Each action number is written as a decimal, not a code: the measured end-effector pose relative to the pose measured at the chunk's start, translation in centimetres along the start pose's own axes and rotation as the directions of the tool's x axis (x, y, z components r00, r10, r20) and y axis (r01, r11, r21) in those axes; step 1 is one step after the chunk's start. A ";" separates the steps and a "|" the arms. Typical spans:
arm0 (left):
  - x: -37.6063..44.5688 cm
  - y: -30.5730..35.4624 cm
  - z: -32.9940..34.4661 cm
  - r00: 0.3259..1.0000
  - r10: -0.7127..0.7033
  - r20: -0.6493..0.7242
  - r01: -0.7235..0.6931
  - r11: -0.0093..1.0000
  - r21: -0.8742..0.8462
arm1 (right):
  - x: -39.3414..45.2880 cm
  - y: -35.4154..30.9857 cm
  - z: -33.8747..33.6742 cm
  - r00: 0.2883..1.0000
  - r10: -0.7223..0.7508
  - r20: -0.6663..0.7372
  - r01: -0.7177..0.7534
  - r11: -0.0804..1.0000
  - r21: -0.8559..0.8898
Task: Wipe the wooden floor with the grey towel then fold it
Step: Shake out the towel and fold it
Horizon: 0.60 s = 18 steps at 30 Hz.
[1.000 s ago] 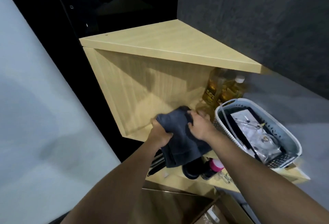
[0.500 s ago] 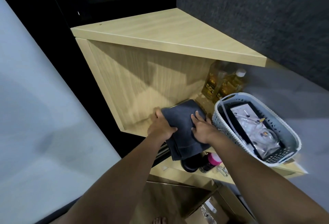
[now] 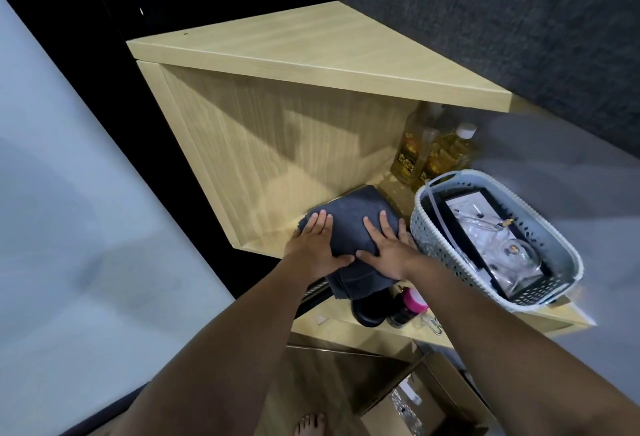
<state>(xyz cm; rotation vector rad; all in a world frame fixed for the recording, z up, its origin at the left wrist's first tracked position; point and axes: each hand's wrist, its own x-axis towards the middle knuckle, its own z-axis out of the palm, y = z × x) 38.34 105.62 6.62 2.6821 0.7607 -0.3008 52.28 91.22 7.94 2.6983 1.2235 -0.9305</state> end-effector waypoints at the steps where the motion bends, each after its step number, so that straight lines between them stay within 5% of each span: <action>1: 0.0 -0.1 0.1 1.000 -0.007 -0.010 0.007 1.000 -0.019 | 0.2 0.1 0.3 1.000 -0.009 -0.013 0.009 1.000 0.001; 11: -0.6 0.1 0.2 0.994 0.041 -0.102 -0.024 0.986 0.167 | 0.2 -0.7 1.7 0.992 -0.038 -0.122 0.031 0.998 -0.058; 15: -2.1 -0.1 -1.1 0.997 0.045 0.056 -0.054 0.986 0.160 | -0.9 -1.0 1.7 0.998 -0.018 -0.058 0.017 1.000 -0.023; 18: -3.1 -0.1 -4.1 0.997 0.059 -0.046 -0.051 0.987 0.154 | -2.2 -1.6 -0.2 0.993 -0.049 -0.103 0.052 0.998 0.027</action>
